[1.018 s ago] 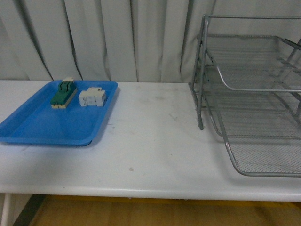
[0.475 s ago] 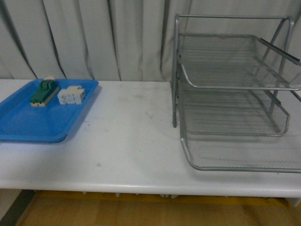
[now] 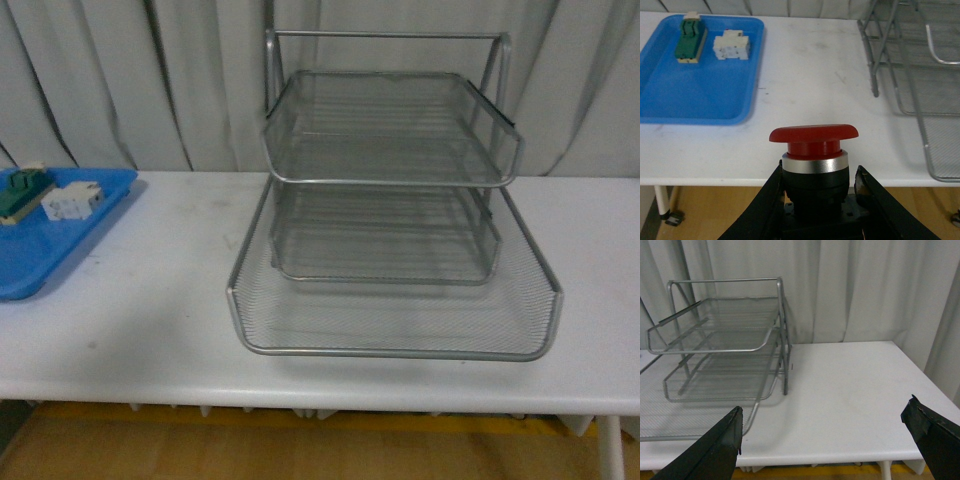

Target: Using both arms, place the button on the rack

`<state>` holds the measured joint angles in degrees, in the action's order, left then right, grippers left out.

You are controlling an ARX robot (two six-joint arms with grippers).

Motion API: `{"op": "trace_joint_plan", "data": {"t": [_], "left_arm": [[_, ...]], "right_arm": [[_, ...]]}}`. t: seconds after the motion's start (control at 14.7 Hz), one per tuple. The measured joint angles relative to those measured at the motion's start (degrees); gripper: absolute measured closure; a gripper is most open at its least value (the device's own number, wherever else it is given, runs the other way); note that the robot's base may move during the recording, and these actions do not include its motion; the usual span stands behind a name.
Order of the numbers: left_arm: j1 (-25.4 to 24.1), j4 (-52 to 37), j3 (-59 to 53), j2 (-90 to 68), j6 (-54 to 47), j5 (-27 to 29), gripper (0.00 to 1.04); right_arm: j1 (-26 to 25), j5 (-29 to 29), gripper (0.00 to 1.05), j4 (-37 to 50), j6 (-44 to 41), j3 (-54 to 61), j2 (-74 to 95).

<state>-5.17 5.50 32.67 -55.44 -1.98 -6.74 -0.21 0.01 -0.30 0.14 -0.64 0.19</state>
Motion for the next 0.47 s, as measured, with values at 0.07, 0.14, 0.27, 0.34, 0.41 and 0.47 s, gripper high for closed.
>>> {"op": "trace_joint_plan", "data": {"t": [0.07, 0.14, 0.27, 0.34, 0.41, 0.47], "left_arm": [[0.04, 0.07, 0.00, 0.00, 0.00, 0.00, 0.69], [0.04, 0.11, 0.00, -0.15, 0.00, -0.04, 0.69], [0.33, -1.49, -0.37, -0.02, -1.14, 0.55, 0.69], [5.79, -7.21, 0.52, -2.29, -6.49, 2.14, 0.69], [10.99, -8.28, 4.13, -9.49, -7.39, -0.22, 0.69], [16.02, -10.60, 8.63, -18.53, -7.10, -3.28, 0.69]], "right_arm": [[0.00, 0.00, 0.06, 0.04, 0.00, 0.00, 0.02], [0.00, 0.00, 0.06, 0.00, 0.00, 0.00, 0.02], [0.20, 0.15, 0.06, -0.09, 0.02, 0.00, 0.00], [0.20, 0.17, 0.06, 0.15, 0.02, 0.00, 0.00], [0.20, 0.17, 0.06, 0.07, 0.02, 0.00, 0.00], [0.20, 0.15, 0.06, 0.11, 0.00, 0.00, 0.00]]}}
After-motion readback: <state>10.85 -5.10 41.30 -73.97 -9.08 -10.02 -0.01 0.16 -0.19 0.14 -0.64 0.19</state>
